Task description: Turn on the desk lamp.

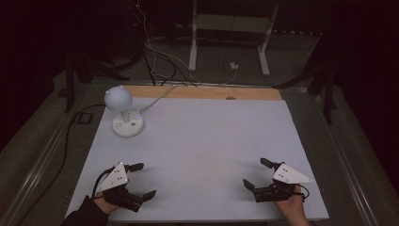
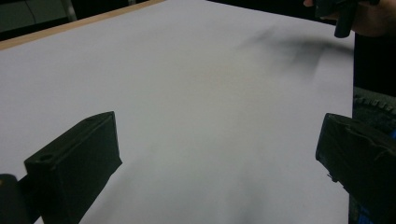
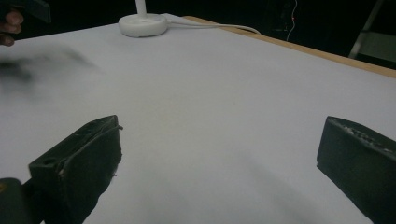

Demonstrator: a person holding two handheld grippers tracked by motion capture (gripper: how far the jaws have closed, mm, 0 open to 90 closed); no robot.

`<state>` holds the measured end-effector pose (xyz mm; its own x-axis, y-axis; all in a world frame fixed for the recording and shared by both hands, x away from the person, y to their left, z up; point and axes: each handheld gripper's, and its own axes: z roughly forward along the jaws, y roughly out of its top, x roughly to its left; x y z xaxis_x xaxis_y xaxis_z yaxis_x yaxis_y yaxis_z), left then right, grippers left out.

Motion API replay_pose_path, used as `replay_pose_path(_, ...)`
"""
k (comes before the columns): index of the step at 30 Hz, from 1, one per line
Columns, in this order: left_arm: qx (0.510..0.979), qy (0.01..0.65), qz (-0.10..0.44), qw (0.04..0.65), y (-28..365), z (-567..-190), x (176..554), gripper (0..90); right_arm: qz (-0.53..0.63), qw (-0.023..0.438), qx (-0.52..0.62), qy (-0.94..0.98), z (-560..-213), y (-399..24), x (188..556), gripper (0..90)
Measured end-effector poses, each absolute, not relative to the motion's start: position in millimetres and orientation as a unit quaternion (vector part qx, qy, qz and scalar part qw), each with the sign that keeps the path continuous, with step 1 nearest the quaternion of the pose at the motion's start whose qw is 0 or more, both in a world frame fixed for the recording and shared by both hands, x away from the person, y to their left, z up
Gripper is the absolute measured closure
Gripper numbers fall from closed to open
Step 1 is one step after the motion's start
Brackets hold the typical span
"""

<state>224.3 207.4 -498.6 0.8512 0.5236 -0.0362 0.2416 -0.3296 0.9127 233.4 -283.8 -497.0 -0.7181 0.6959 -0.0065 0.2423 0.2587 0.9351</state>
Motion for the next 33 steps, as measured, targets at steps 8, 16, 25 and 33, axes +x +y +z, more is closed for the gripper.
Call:
replay_pose_path(8,0.801,0.246,0.138,0.529,209.1,-498.1,225.1,0.3,0.519,0.218,0.304,0.769,-497.6,-282.9,233.2,0.0)
replay_pose_path(16,0.803,0.242,0.137,0.527,208.5,-498.2,224.6,0.3,0.518,0.220,0.302,0.769,-497.2,-282.0,233.0,0.0)
replay_pose_path(25,0.810,0.233,0.136,0.521,206.4,-498.4,223.3,0.3,0.515,0.221,0.302,0.771,-496.9,-279.4,232.5,0.0)
replay_pose_path(33,0.812,0.223,0.138,0.522,203.1,-493.2,221.6,0.2,0.521,0.222,0.299,0.768,-495.6,-277.9,231.4,0.0)
